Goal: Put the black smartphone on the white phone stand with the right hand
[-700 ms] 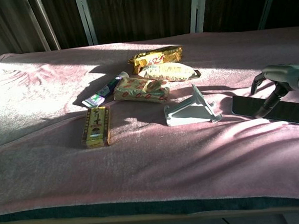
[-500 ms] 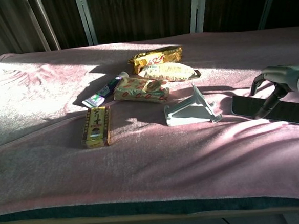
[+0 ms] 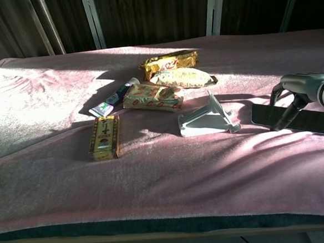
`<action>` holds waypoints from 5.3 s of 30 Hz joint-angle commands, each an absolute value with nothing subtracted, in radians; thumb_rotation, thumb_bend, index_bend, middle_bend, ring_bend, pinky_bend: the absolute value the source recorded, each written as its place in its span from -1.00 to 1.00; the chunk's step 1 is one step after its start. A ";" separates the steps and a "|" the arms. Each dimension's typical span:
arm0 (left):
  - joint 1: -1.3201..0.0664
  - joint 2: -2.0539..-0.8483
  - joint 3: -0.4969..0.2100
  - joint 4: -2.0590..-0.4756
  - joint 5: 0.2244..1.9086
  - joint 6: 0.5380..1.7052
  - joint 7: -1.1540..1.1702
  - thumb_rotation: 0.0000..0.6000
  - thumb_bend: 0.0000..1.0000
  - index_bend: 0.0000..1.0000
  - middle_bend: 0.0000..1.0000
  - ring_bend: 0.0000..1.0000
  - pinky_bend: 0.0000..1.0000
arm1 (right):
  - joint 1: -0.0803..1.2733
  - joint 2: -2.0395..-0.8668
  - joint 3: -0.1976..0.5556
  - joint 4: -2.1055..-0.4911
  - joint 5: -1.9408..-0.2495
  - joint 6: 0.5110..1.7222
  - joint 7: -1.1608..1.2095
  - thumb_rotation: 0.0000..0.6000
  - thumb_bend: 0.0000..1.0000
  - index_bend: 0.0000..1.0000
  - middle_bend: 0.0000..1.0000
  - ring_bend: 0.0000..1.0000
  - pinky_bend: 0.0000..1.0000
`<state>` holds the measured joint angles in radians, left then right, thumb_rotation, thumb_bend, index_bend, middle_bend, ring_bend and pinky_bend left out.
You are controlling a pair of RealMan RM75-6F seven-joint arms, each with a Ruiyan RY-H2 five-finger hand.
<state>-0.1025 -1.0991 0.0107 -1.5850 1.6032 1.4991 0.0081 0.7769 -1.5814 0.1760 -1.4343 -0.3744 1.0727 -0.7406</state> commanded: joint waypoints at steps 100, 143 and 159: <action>-0.111 -1.109 0.005 -1.586 1.591 1.483 0.022 1.00 -0.15 -1.00 -0.89 -0.92 -0.76 | 0.732 -1.877 0.164 -0.890 -1.445 1.103 0.679 1.00 -0.48 1.00 0.51 0.24 -0.09; -0.109 -1.109 0.012 -1.575 1.613 1.499 -0.002 1.00 -0.18 -1.00 -0.85 -0.88 -0.76 | 0.706 -1.832 0.147 -0.883 -1.467 1.087 0.656 1.00 -0.64 -1.00 -0.52 -0.75 -0.42; -0.102 -1.111 -0.004 -1.570 1.587 1.512 0.000 1.00 -0.18 -1.00 -0.86 -0.89 -0.76 | 0.351 -1.249 -0.006 -1.631 -1.381 1.388 -0.172 1.00 -0.69 -1.00 -0.99 -1.00 -0.97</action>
<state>-0.1021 -1.1099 -0.0019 -1.5709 1.5889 1.5111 -0.0017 0.5205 -1.4527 0.0776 -1.3923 -1.4422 1.2476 0.0988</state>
